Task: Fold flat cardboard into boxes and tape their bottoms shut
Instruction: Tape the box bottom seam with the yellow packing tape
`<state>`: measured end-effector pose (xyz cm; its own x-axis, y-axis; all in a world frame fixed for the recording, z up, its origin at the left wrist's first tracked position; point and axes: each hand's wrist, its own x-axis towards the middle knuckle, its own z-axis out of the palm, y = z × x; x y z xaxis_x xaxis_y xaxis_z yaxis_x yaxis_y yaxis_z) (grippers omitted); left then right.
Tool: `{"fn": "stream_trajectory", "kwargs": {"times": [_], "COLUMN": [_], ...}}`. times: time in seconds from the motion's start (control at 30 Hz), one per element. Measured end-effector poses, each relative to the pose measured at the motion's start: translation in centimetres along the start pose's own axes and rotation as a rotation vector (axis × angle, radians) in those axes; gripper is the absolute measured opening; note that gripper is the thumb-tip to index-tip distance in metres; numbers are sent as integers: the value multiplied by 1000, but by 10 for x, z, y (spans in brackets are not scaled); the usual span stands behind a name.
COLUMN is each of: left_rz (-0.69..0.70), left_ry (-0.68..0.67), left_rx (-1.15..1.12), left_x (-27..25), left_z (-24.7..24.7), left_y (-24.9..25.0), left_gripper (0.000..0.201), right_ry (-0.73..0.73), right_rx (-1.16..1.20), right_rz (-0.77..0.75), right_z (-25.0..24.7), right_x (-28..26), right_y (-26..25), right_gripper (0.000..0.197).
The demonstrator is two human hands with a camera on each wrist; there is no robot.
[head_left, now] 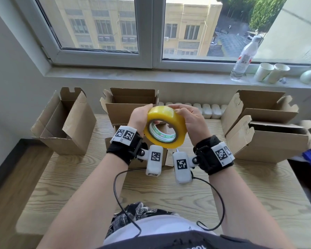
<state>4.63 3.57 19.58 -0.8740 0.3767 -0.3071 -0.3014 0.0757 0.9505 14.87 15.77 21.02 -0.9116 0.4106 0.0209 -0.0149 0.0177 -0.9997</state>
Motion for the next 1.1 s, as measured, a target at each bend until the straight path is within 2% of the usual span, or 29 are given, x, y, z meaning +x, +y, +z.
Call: {"fn": "stream_trajectory", "kwargs": {"times": [0.2,0.3,0.4,0.6,0.8,0.87,0.93,1.0,1.1], "left_rz": [7,-6,-20,25,9,22,21,38,100], "left_ry": [45,26,6,-15,30,54,99,127,51], "left_rx": [-65,-88,-117,-26,33,22,27,65,141], "left_x": [1,3,2,3,4,5,5,4,-1], "left_z": [3,1,1,1,3,1,2,5,5], "left_y": [0,-3,-4,-5,-2,-6,-10,-12,-5], "left_gripper": [26,26,26,33,34,40,36,34,38], "right_ry": [29,35,9,10,15,50,107,132,103], "right_rx": [-33,-145,-151,-116,-122,-166,-286,-405,-440], "right_rz": [-17,-85,-82,-50,-60,-79,-115,-92,-45], "right_z": [4,6,6,7,7,7,7,6,6], "right_x": [5,8,7,4,3,6,8,8,8], "right_y": [0,3,2,2,4,8,10,11,14], "right_gripper": [28,26,31,35,32,31,28,34,33]}}
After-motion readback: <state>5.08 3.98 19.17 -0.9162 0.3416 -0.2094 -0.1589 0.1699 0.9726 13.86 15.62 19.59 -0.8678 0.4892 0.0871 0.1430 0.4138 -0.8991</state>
